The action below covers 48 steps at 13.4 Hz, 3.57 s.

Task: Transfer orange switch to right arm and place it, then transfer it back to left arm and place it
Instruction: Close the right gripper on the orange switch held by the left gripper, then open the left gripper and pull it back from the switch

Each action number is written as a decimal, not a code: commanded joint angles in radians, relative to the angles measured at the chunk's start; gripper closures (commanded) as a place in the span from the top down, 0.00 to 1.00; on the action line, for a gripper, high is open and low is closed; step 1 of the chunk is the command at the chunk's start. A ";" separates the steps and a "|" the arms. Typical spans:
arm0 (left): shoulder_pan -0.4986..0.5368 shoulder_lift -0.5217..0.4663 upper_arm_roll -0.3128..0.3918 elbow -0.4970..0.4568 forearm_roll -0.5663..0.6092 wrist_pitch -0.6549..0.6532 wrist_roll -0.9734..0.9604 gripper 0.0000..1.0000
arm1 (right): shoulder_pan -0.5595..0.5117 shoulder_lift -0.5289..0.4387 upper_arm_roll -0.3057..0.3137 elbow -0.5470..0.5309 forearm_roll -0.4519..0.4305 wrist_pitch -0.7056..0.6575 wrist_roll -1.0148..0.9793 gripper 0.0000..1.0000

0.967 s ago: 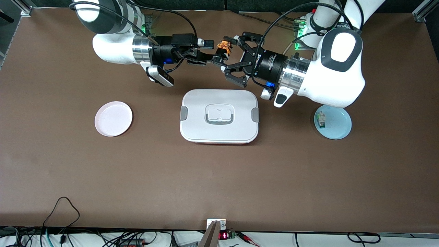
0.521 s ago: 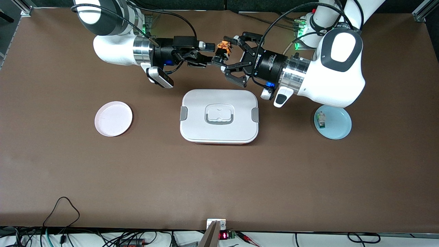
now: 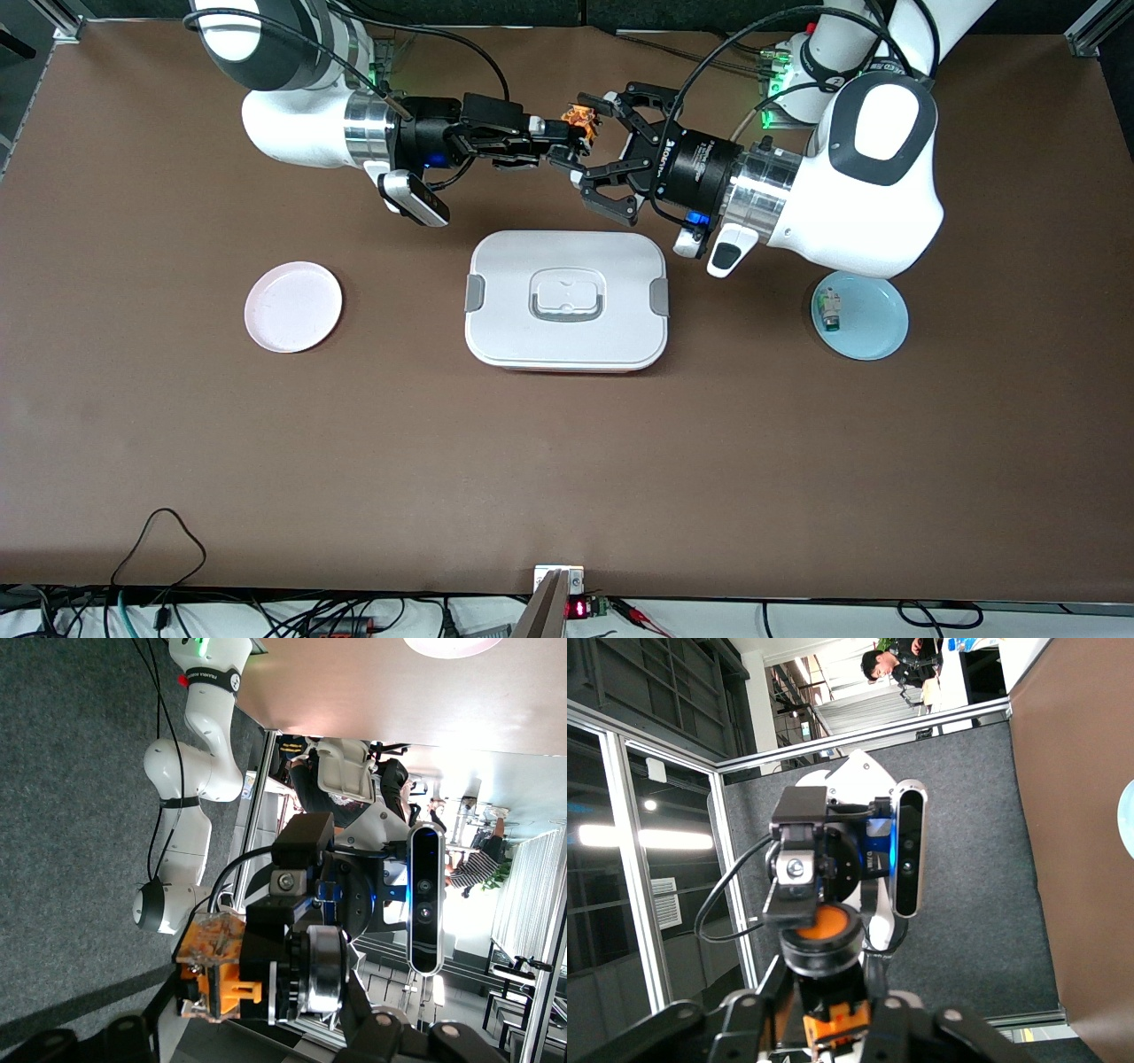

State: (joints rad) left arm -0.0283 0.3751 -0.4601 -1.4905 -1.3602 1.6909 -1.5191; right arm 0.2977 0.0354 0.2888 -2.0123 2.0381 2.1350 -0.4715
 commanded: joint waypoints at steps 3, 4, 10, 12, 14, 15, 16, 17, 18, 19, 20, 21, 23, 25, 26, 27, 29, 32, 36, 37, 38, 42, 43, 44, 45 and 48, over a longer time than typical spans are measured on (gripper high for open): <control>-0.004 0.015 -0.002 0.026 -0.020 0.003 -0.018 0.00 | 0.005 -0.008 0.004 0.004 0.027 0.013 -0.047 0.30; -0.004 0.015 0.000 0.026 -0.020 0.003 -0.018 0.00 | 0.005 -0.008 0.004 0.004 0.027 0.013 -0.047 0.29; -0.004 0.015 -0.002 0.026 -0.020 0.001 -0.019 0.02 | 0.003 -0.009 0.004 0.004 0.027 0.013 -0.055 0.29; -0.004 0.019 -0.002 0.026 -0.022 0.001 -0.038 0.15 | 0.003 -0.009 0.004 0.004 0.025 0.013 -0.061 0.29; -0.002 0.025 -0.002 0.026 -0.023 0.001 -0.047 0.31 | 0.003 -0.009 0.004 0.004 0.025 0.013 -0.062 0.29; -0.002 0.027 -0.002 0.026 -0.023 0.001 -0.049 0.37 | 0.003 -0.009 0.004 0.004 0.025 0.013 -0.061 0.29; -0.004 0.027 -0.002 0.026 -0.023 0.001 -0.061 0.51 | 0.003 -0.009 0.004 0.004 0.024 0.013 -0.062 0.29; -0.004 0.027 -0.002 0.026 -0.022 0.001 -0.062 0.75 | 0.003 -0.009 0.004 0.004 0.025 0.013 -0.062 0.29; -0.004 0.027 0.000 0.026 -0.020 0.001 -0.062 0.99 | 0.003 -0.009 0.004 0.004 0.025 0.014 -0.062 0.29; -0.004 0.027 0.000 0.026 -0.020 0.001 -0.062 0.99 | 0.003 -0.009 0.004 0.004 0.024 0.013 -0.062 0.29; -0.004 0.027 0.000 0.026 -0.020 0.001 -0.062 0.99 | 0.003 -0.009 0.004 0.004 0.022 0.013 -0.064 0.29; -0.004 0.027 0.000 0.026 -0.020 0.001 -0.062 0.99 | 0.003 -0.009 0.004 0.004 0.022 0.013 -0.074 0.28; -0.002 0.027 0.000 0.026 -0.020 0.001 -0.062 0.99 | 0.000 -0.011 0.003 0.004 0.020 0.013 -0.085 0.27; -0.004 0.027 0.000 0.026 -0.020 0.001 -0.062 0.99 | 0.000 -0.011 0.003 0.004 0.019 0.013 -0.085 0.27; -0.004 0.027 0.000 0.026 -0.020 0.001 -0.062 0.99 | -0.002 -0.014 0.003 0.004 0.017 0.013 -0.087 0.27; -0.004 0.027 0.000 0.026 -0.020 0.001 -0.062 0.99 | -0.003 -0.015 0.003 0.003 0.017 0.013 -0.093 0.27; -0.002 0.027 -0.002 0.026 -0.020 0.001 -0.062 0.99 | -0.008 -0.015 0.003 0.003 0.004 0.022 -0.101 0.27; -0.002 0.027 0.001 0.026 -0.019 0.001 -0.061 0.99 | -0.028 -0.022 0.003 0.003 -0.079 0.031 -0.095 0.26; 0.019 0.025 0.003 0.029 -0.002 -0.004 -0.050 0.99 | -0.040 -0.025 0.003 -0.003 -0.134 0.031 -0.093 0.26; 0.025 0.024 0.004 0.029 0.000 -0.010 -0.047 0.99 | -0.043 -0.028 0.001 -0.006 -0.153 0.031 -0.091 0.26; 0.030 0.021 0.008 0.032 0.024 -0.031 -0.027 0.99 | -0.045 -0.029 0.001 -0.008 -0.165 0.029 -0.090 0.26; 0.039 0.018 0.006 0.110 0.202 -0.147 0.077 0.99 | -0.069 -0.028 0.001 -0.005 -0.295 0.029 -0.087 0.26; 0.039 0.015 0.005 0.128 0.252 -0.180 0.118 0.99 | -0.075 -0.028 0.001 -0.003 -0.341 0.029 -0.087 0.26; 0.038 0.007 -0.002 0.156 0.335 -0.226 0.167 0.99 | -0.089 -0.025 0.001 -0.002 -0.395 0.026 -0.087 0.26; 0.037 -0.002 -0.008 0.177 0.428 -0.278 0.238 0.99 | -0.095 -0.022 0.001 0.000 -0.442 0.023 -0.087 0.26; 0.044 -0.053 0.000 0.193 0.660 -0.445 0.523 0.99 | -0.123 -0.017 0.001 0.000 -0.599 0.017 -0.090 0.26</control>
State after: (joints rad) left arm 0.0081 0.3627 -0.4662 -1.3071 -0.8189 1.3213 -1.1522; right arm 0.1966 0.0283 0.2828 -2.0103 1.5229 2.1580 -0.5600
